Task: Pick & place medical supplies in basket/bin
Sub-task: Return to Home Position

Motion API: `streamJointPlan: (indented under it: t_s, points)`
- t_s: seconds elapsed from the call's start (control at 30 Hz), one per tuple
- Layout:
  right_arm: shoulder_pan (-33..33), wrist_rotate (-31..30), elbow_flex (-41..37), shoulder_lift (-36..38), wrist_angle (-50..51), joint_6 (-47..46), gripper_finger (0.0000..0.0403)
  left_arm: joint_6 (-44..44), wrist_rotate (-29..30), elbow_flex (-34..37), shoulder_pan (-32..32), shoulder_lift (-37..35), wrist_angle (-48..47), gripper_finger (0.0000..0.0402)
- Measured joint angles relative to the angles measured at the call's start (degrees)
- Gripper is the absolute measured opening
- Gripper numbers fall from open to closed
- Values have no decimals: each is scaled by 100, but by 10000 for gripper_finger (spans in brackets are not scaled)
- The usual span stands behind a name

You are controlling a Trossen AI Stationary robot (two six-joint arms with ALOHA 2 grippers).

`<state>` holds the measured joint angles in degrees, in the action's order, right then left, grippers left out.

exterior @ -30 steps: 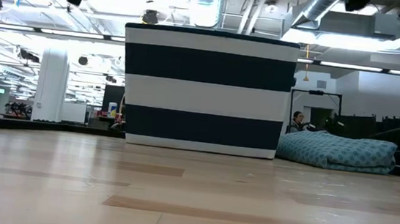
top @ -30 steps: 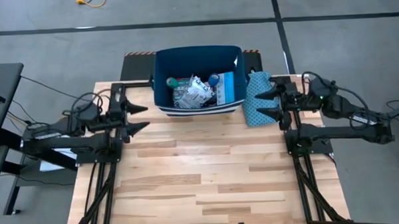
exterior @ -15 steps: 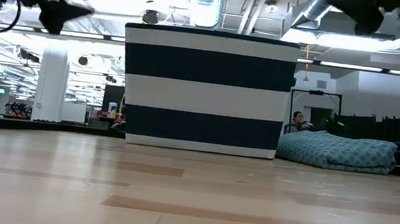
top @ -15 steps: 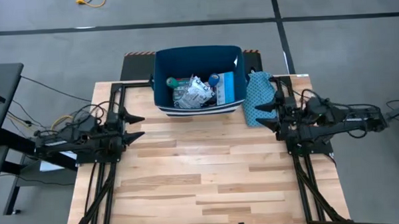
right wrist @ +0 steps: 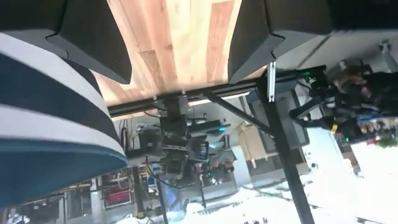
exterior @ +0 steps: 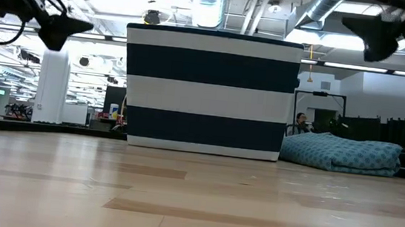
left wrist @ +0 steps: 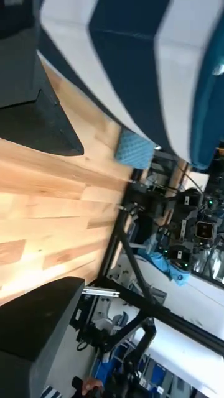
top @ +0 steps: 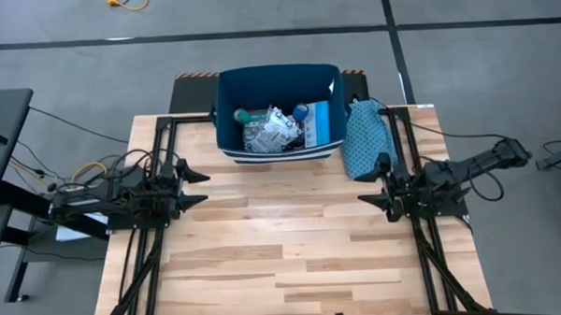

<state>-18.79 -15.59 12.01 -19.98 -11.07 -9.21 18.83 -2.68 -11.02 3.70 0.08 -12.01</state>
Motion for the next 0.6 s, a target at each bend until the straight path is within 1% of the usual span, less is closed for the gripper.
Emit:
streamJointPlan:
  t_s: [0.1,0.23,0.37,0.47,0.6]
  points:
    - [-126,-195,-458,430,-200,-24,260,139,-2,193,0,0,140,323]
    - [-209,-320,-1138,1148,-473,5,260,276,-111,591,0,4,759,323]
    - [-220,-375,-1154,1721,220,-76,260,593,-202,1026,0,18,1441,323]
    - [-220,-398,-1155,1999,520,0,260,612,-182,1037,3,71,1530,323]
    - [-218,-425,-1157,1930,730,-58,260,604,-139,1040,-5,68,1476,323]
